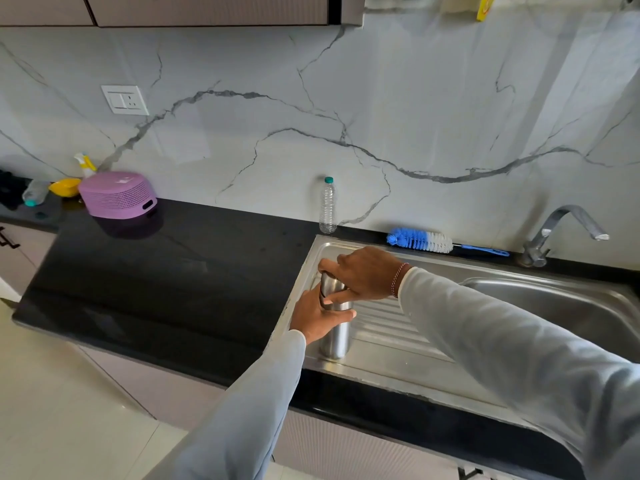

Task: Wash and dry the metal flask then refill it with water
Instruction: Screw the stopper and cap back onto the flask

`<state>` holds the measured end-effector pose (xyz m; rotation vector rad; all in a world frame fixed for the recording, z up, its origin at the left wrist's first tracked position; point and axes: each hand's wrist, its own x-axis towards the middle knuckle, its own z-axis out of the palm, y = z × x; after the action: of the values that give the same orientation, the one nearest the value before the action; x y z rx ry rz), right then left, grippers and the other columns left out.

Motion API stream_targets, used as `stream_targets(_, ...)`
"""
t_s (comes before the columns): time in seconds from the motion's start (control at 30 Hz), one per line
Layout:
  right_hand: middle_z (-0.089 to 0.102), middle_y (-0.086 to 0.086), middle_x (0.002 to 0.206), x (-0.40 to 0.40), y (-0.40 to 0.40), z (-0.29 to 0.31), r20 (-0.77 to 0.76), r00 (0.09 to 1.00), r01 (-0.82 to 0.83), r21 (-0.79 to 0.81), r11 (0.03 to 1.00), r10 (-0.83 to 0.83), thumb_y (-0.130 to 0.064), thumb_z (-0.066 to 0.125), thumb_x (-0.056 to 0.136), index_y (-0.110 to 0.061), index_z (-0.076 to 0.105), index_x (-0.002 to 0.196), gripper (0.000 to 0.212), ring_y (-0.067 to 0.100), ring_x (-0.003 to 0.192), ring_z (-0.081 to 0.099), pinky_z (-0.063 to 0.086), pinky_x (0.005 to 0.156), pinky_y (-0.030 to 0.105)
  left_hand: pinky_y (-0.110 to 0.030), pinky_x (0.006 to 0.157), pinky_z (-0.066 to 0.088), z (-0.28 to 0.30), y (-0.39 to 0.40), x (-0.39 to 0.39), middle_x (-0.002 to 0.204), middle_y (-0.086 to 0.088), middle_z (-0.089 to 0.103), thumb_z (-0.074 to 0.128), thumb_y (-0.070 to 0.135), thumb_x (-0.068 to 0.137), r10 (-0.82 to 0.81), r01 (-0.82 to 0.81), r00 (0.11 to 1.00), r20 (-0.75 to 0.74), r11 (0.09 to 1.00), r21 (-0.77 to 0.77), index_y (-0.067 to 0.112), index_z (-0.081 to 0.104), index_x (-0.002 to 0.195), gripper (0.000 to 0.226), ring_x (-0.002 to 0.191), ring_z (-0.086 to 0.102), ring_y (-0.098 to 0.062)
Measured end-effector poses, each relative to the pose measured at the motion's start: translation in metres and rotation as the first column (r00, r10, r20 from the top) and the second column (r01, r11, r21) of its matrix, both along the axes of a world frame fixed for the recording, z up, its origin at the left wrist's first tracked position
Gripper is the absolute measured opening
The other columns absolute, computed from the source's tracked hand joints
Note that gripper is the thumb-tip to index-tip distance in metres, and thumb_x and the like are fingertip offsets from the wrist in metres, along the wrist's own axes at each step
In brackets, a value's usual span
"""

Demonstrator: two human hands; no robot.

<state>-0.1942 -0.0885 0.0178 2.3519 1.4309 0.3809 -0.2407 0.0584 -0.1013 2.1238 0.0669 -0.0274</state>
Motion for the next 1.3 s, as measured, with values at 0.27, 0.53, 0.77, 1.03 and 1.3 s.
stream_targets(0.27, 0.061, 0.009, 0.069, -0.011, 0.01, -0.01, 0.12, 0.97, 0.197, 0.11, 0.974, -0.21, -0.077, 0.018, 0.094, -0.015, 0.045, 0.127, 0.076, 0.027, 0.052, 0.044, 0.025, 0.05, 0.028, -0.039, 0.085, 0.062, -0.015, 0.0, 0.009, 0.087, 0.015, 0.075, 0.078, 0.078, 0.054, 0.054, -0.057, 0.998, 0.038, 0.995, 0.076, 0.033, 0.074, 0.095, 0.061, 0.083, 0.072, -0.008)
stream_targets(0.53, 0.066, 0.005, 0.082, -0.02, 0.011, -0.015, 0.036, 0.919, 0.375, 0.232, 0.897, -0.393, -0.072, 0.024, 0.097, -0.012, 0.055, 0.093, 0.068, 0.025, 0.062, 0.051, 0.036, 0.058, 0.031, -0.039, 0.103, 0.042, -0.014, -0.009, 0.016, 0.087, 0.013, 0.072, 0.066, 0.083, 0.052, 0.116, -0.135, 0.988, 0.097, 0.968, 0.211, 0.033, 0.067, 0.095, 0.066, 0.095, 0.067, -0.013)
stream_targets(0.77, 0.053, 0.004, 0.076, -0.027, -0.016, -0.016, -0.021, 0.855, 0.506, 0.251, 0.826, -0.517, -0.071, 0.021, 0.098, -0.013, 0.048, 0.087, 0.065, 0.026, 0.068, 0.055, 0.038, 0.06, 0.032, -0.042, 0.099, 0.047, -0.003, -0.03, 0.017, 0.074, 0.013, 0.071, 0.073, 0.073, 0.056, 0.076, -0.122, 0.979, 0.187, 0.962, 0.244, 0.036, 0.063, 0.076, 0.043, 0.084, 0.068, -0.012)
stream_targets(1.03, 0.044, 0.001, 0.055, -0.007, -0.035, -0.001, -0.034, 0.83, 0.547, 0.241, 0.802, -0.557, -0.085, 0.012, 0.089, -0.016, 0.046, 0.056, 0.083, 0.018, 0.051, 0.043, 0.033, 0.052, 0.029, -0.037, 0.099, 0.033, 0.023, -0.061, 0.031, 0.089, 0.01, 0.069, 0.082, 0.073, 0.061, 0.162, -0.173, 0.984, 0.077, 0.971, 0.164, 0.031, 0.06, 0.092, 0.056, 0.101, 0.064, -0.017)
stream_targets(1.3, 0.058, 0.003, 0.065, 0.045, -0.08, -0.007, -0.099, 0.842, 0.539, 0.181, 0.823, -0.53, -0.095, 0.005, 0.071, -0.012, 0.059, 0.063, 0.099, 0.022, 0.059, 0.054, 0.036, 0.057, 0.031, -0.044, 0.098, 0.054, 0.045, -0.049, 0.087, 0.094, 0.008, 0.073, 0.079, 0.055, 0.055, 0.218, -0.219, 0.975, 0.045, 0.975, 0.024, 0.032, 0.066, 0.098, 0.051, 0.098, 0.069, -0.02)
